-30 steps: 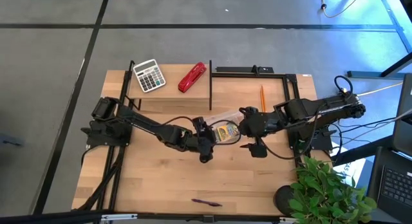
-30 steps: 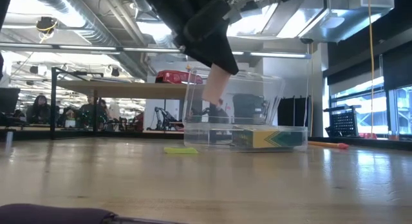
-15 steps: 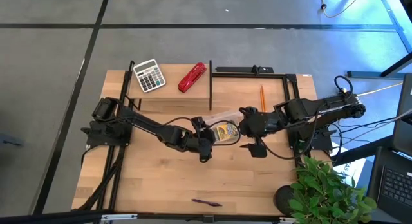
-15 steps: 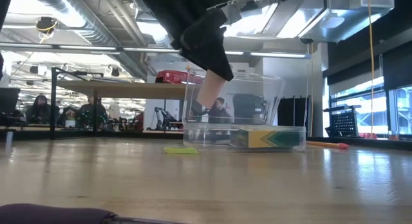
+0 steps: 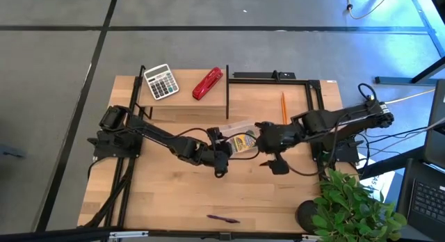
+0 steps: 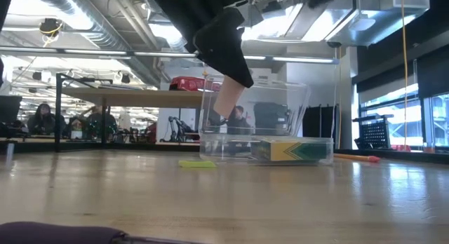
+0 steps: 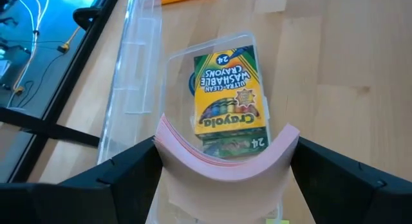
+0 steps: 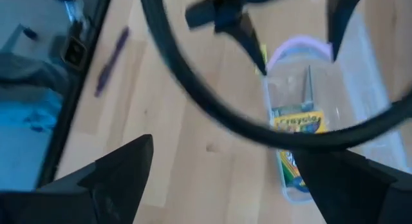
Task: Pack school essentials
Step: Put the pink sticky note into the supply box, then put the green eraser into the supply box
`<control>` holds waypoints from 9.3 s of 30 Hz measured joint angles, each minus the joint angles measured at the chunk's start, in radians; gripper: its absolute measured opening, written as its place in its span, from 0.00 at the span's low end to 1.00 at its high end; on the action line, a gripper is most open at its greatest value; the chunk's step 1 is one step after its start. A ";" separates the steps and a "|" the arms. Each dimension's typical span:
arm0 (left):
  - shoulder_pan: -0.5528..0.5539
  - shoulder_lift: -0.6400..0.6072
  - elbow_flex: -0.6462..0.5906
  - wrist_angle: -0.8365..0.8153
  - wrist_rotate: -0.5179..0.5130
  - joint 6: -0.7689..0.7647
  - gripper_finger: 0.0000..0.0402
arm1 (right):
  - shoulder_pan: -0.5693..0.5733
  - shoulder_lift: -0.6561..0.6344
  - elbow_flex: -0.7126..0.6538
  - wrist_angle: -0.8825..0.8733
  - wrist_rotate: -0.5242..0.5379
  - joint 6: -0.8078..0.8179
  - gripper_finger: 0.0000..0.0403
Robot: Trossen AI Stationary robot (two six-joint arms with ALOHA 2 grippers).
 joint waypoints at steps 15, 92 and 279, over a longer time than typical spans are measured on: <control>-0.001 0.000 0.000 0.001 0.000 -0.006 0.79 | -0.118 -0.001 -0.270 0.169 0.034 -0.088 0.92; 0.083 0.061 0.000 0.011 0.042 -0.003 0.79 | -0.235 -0.001 -0.375 0.385 0.170 -0.211 0.92; 0.067 -0.014 -0.260 0.023 0.452 -0.280 0.99 | 0.252 -0.124 -0.362 0.469 0.303 -0.109 0.92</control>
